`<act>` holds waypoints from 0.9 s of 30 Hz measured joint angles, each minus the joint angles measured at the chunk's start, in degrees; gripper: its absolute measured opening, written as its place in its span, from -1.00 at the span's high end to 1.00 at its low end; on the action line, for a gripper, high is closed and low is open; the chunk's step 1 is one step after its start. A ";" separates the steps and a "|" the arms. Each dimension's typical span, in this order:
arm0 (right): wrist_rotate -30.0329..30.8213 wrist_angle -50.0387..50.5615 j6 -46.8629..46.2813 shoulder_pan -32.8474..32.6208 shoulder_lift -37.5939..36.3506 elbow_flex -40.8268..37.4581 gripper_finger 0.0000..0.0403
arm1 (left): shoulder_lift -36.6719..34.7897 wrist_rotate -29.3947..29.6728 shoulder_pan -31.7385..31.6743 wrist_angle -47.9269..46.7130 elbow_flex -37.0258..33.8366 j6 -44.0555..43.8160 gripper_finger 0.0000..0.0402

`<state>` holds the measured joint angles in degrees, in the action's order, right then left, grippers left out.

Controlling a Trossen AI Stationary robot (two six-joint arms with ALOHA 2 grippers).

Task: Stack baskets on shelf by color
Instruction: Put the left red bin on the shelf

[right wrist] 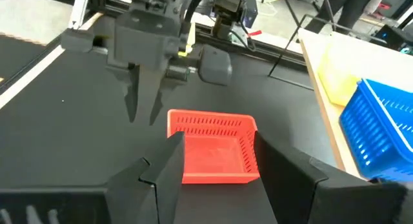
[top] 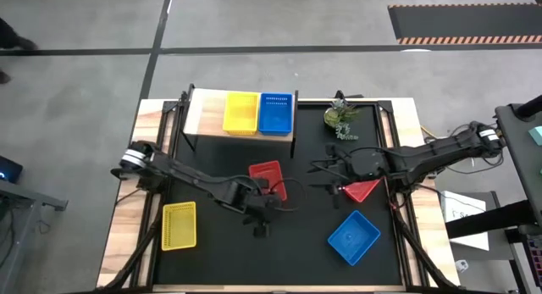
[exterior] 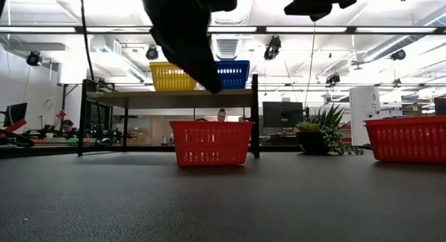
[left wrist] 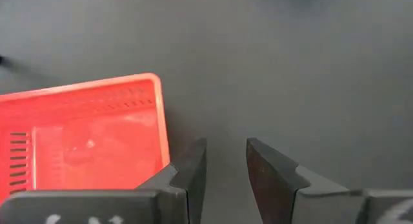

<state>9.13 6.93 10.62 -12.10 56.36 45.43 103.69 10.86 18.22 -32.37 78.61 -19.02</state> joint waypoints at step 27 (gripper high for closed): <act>-0.07 1.77 0.31 0.00 -0.79 -0.50 0.12 | 2.74 0.15 -3.98 0.48 0.37 4.80 -0.13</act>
<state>9.06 8.70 10.92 -12.10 55.57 44.93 106.43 11.01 14.24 -31.90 78.98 -14.22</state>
